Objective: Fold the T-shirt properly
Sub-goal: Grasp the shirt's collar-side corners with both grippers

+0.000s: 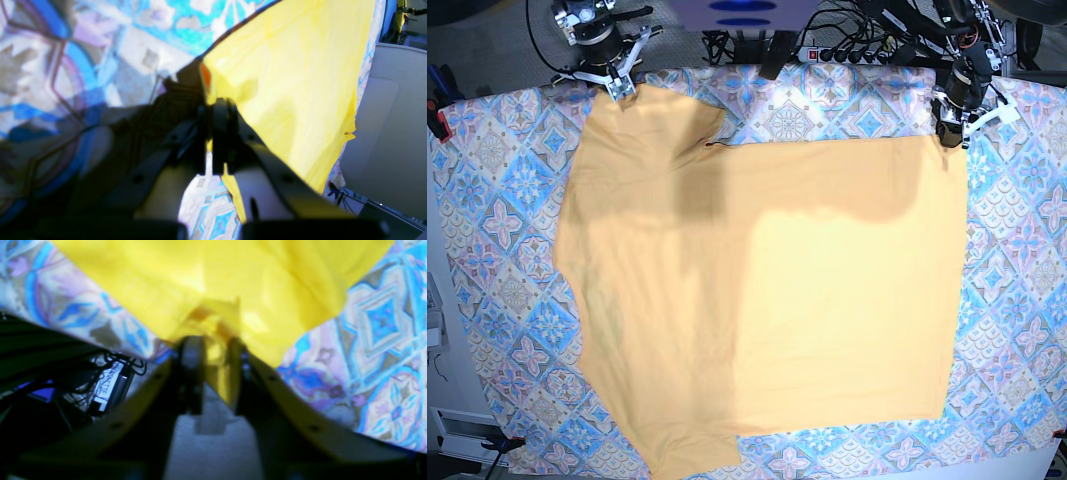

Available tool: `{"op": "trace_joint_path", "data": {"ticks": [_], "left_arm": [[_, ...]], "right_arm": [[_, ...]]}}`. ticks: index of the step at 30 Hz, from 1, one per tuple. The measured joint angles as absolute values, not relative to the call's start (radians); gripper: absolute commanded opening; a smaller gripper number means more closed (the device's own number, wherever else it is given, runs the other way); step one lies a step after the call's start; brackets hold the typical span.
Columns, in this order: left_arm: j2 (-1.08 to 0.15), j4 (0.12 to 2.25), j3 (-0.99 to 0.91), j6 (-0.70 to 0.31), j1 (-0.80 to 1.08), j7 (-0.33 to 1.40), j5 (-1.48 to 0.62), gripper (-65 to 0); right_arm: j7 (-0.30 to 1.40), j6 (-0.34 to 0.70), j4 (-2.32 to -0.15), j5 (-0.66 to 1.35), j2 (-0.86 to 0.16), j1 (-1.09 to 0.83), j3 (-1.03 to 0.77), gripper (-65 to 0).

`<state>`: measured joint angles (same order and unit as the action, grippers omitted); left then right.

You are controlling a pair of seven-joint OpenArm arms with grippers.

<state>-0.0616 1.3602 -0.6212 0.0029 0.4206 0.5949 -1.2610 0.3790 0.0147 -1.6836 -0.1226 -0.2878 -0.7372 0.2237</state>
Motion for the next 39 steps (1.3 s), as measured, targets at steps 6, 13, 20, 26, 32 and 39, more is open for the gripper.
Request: {"op": "trace_joint_path", "data": {"ticks": [6, 13, 20, 26, 32, 39], "left_arm": [[-0.062, 1.360, -0.621, 0.003, 0.421, 0.595, -1.261, -65.0], [-0.063, 1.362, -0.618, -0.007, 0.447, 0.599, -1.269, -65.0], [-0.085, 1.365, -0.618, -0.012, 0.480, 0.612, -1.276, -65.0], [-0.093, 1.367, -0.616, -0.025, 0.507, 0.603, -1.281, -65.0], [-0.116, 1.367, -0.628, -0.081, 0.548, 0.673, -1.269, -65.0], [-0.117, 1.380, -0.652, -0.082, 0.596, 0.680, -1.277, -65.0]], "right_arm": [[0.400, 0.004, -1.695, -0.127, -0.289, -0.739, 0.218, -64.5], [0.405, 0.003, -1.781, -0.127, -0.290, -0.804, 0.214, -64.5], [0.399, 0.002, -1.787, -0.128, -0.316, -0.849, 0.215, -64.5], [0.397, -0.001, -1.827, -0.128, -0.342, -0.879, 0.215, -64.5], [0.353, 0.001, -1.827, -0.130, -0.352, -0.921, 0.210, -64.5], [0.313, 0.004, -1.827, -0.130, -0.353, -0.965, 0.166, -64.5]]}}
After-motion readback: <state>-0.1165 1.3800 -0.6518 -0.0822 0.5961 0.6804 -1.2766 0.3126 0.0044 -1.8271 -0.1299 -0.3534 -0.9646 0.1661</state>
